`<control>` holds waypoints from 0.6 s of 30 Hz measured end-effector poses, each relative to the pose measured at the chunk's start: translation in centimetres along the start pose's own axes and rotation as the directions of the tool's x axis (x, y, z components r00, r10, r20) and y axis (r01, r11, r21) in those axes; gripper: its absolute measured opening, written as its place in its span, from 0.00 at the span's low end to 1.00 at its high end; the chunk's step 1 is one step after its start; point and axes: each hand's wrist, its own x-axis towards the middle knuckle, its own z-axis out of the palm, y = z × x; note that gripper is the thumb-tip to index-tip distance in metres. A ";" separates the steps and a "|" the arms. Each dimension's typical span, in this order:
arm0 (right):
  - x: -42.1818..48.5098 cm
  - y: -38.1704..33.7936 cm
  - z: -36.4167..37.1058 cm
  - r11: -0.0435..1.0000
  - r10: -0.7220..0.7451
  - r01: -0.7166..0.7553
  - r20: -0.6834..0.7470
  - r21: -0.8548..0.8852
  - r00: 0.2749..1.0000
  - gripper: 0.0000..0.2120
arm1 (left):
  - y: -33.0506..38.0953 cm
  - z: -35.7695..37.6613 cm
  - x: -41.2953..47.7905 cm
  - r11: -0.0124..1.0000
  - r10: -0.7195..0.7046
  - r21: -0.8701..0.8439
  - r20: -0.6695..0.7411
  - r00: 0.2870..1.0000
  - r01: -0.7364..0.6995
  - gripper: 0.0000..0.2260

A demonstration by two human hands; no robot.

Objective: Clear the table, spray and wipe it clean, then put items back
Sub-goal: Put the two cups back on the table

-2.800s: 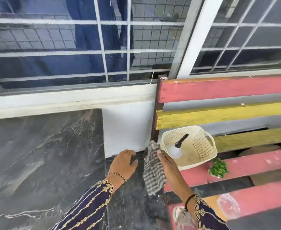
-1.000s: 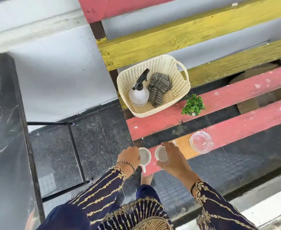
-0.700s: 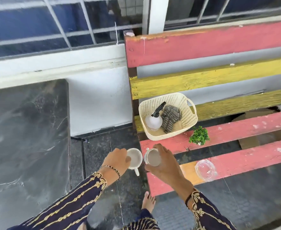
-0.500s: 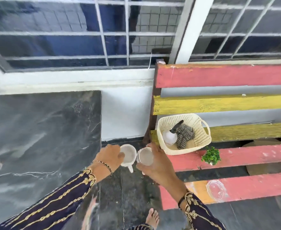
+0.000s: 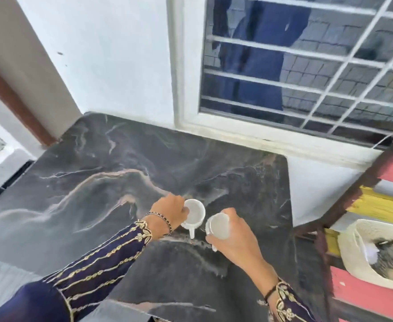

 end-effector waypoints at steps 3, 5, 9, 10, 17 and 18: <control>2.0 -5.3 3.8 0.998 -0.056 0.058 0.033 -0.040 0.998 0.31 | -7.6 -1.6 -0.1 0.997 -0.083 0.009 -0.002 0.997 0.083 0.18; 3.0 -8.0 5.8 0.993 -0.086 0.089 0.043 -0.073 0.995 0.32 | -11.8 -2.3 -0.1 0.989 -0.147 0.014 0.000 0.989 0.147 0.17; 4.3 -11.2 8.8 0.984 -0.096 0.103 0.055 -0.146 0.994 0.34 | -18.1 -2.5 -0.3 0.974 -0.225 0.015 0.003 0.974 0.225 0.16; 4.5 -11.6 9.5 0.982 -0.093 0.101 0.061 -0.158 0.994 0.33 | -19.4 -2.3 -0.3 0.972 -0.234 0.016 0.003 0.972 0.234 0.16; 4.4 -11.5 11.2 0.973 -0.052 0.068 0.076 -0.220 0.996 0.33 | -23.5 -1.4 0.1 0.975 -0.224 0.011 0.035 0.974 0.224 0.14; 4.4 -11.4 11.2 0.972 -0.050 0.065 0.071 -0.225 0.996 0.32 | -23.7 -1.3 0.2 0.976 -0.218 0.007 0.037 0.975 0.218 0.14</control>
